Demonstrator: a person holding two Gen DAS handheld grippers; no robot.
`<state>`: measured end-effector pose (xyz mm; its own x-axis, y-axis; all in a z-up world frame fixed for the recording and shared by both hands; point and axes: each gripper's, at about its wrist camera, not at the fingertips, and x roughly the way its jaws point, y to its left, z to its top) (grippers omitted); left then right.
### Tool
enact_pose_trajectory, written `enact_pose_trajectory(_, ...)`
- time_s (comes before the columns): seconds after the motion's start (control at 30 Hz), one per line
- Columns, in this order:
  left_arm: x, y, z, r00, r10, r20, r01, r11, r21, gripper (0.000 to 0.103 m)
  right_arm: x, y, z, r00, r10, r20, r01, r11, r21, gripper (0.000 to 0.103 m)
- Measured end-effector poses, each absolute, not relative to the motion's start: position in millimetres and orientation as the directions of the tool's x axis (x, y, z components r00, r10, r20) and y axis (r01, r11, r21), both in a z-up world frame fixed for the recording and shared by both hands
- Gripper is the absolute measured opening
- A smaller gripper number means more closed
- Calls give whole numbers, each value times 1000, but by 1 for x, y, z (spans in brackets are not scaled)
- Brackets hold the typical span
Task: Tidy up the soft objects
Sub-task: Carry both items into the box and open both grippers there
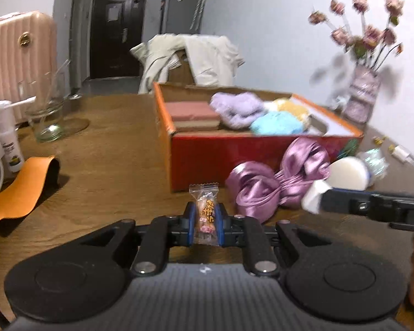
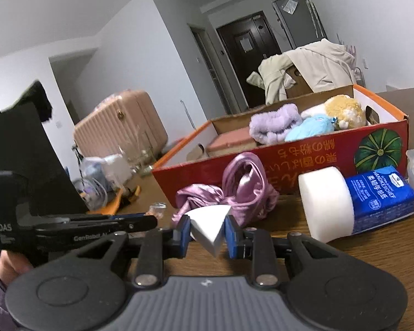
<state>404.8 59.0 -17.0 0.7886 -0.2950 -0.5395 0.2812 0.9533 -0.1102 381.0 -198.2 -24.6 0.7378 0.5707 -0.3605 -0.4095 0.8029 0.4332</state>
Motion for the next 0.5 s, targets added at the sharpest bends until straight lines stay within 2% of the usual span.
enact_pose_trajectory(0.1,392,56,0,810,-272,-519,264,960,-90,15,364,-197,-10,756,561,-336,-417,810,413,26)
enact_pose_trajectory(0.3,335,40,20,838,-316,-446,278,949,-150,15,322,-206,16,775,541,-326,-443,833,330,26)
enact_pose_trajectory(0.5,300,24,15,828,-306,-470,253,952,-174,15,303,-233,38,817,476,-325,-400,874,275,26)
